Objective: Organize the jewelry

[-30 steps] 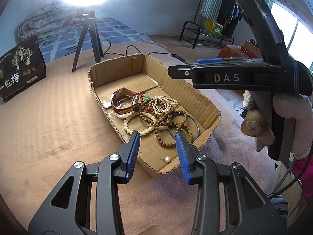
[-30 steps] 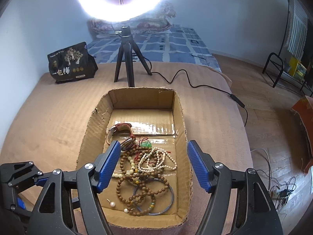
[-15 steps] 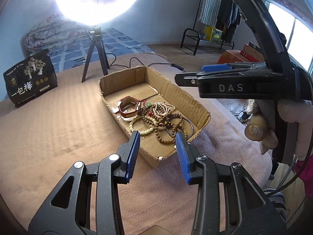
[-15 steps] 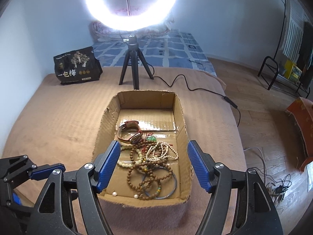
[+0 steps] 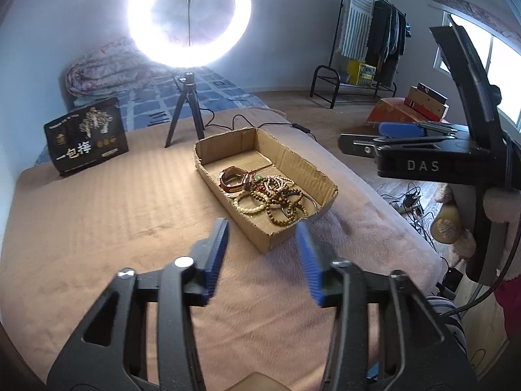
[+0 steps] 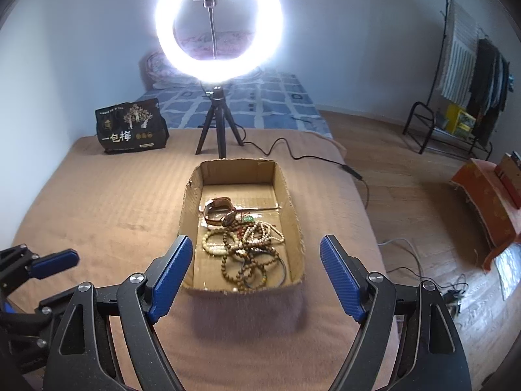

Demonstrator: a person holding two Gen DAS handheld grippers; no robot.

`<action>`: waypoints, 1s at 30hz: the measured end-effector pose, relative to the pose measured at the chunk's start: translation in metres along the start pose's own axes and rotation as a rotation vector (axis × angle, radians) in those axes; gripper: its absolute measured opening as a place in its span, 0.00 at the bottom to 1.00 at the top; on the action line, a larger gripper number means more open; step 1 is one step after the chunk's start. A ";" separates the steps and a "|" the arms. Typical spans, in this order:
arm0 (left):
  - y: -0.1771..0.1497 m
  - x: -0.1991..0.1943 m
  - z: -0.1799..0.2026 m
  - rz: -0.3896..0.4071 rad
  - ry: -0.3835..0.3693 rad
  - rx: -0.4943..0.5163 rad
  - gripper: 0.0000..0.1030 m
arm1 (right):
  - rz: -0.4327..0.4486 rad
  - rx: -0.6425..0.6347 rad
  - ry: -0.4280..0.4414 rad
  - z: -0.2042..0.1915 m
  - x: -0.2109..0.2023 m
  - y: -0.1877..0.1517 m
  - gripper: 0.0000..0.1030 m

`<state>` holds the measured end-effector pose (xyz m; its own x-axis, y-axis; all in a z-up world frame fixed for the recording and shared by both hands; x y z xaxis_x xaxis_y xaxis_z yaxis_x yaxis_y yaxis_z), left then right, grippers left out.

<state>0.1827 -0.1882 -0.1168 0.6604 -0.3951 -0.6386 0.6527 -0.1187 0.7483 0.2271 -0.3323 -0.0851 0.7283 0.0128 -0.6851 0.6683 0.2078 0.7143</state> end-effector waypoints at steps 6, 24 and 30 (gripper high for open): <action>-0.003 -0.028 0.006 0.027 0.024 0.013 0.58 | 0.026 -0.032 -0.052 -0.010 -0.029 -0.008 0.79; -0.010 -0.079 -0.006 0.066 0.115 0.011 0.82 | 0.077 -0.033 -0.047 -0.033 -0.065 -0.017 0.79; -0.008 -0.087 -0.012 0.083 0.136 -0.004 0.91 | 0.082 -0.034 -0.056 -0.036 -0.068 -0.019 0.79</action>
<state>0.1244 -0.1420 -0.0693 0.7559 -0.2766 -0.5934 0.5951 -0.0873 0.7989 0.1593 -0.3016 -0.0567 0.7883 -0.0238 -0.6149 0.6013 0.2417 0.7616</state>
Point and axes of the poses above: each gripper's, at about its wrist camera, not at the fingertips, and x roughly the way its jaws point, z to its right, y to its top, the point moved 9 cm from there along x, roughly the way its jaws point, and after that the axes turned 5 degrees about -x, right-handed, at the moved point
